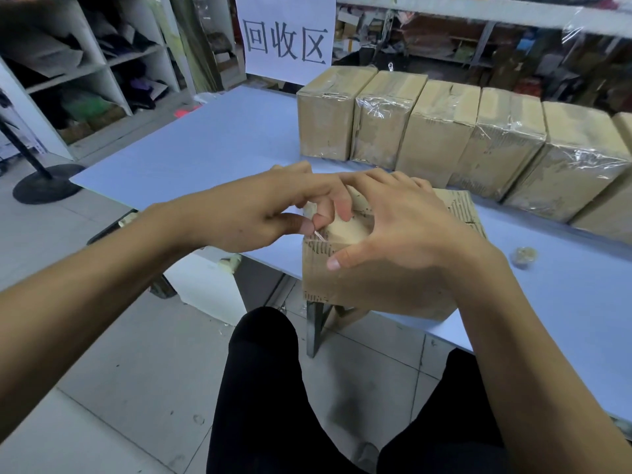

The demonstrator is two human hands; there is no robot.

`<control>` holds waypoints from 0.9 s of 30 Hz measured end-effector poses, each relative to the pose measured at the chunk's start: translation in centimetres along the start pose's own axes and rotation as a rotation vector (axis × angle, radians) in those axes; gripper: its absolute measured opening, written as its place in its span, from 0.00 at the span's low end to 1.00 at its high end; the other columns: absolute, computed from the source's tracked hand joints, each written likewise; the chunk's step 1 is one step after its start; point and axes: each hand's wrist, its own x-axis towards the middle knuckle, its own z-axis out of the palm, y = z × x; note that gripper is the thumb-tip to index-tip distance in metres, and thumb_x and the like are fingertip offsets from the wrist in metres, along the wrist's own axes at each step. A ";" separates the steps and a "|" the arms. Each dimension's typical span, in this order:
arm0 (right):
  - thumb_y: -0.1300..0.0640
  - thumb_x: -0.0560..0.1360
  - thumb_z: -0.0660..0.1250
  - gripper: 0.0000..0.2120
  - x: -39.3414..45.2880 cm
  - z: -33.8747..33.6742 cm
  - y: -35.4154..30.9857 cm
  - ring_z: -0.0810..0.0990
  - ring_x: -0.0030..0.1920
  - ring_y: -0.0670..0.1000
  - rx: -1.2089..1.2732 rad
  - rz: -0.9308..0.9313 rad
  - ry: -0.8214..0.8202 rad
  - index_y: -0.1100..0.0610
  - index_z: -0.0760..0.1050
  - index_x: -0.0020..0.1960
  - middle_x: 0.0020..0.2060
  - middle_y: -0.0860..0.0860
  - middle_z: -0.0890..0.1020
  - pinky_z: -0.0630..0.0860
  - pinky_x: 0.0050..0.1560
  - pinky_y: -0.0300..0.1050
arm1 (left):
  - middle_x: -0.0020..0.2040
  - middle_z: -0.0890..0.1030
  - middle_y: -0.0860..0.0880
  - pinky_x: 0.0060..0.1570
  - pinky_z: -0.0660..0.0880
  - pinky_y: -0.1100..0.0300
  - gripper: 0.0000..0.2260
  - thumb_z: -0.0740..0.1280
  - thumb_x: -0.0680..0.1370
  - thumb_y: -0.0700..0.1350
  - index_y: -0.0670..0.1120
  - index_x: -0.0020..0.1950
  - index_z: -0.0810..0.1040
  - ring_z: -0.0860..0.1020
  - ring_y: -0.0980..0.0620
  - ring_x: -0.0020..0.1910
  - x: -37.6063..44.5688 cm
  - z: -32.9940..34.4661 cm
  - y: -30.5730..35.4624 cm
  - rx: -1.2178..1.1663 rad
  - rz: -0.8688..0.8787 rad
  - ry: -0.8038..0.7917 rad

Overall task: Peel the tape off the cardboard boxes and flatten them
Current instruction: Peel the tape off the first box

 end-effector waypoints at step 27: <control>0.28 0.60 0.73 0.54 -0.2 -0.5 0.0 0.62 0.74 0.50 0.007 -0.039 -0.039 0.42 0.55 0.80 0.76 0.40 0.64 0.53 0.74 0.51 | 0.44 0.79 0.51 0.50 0.69 0.65 0.06 0.67 0.76 0.33 0.43 0.48 0.76 0.74 0.56 0.45 -2.5 2.3 -1.2 -0.334 -0.066 0.332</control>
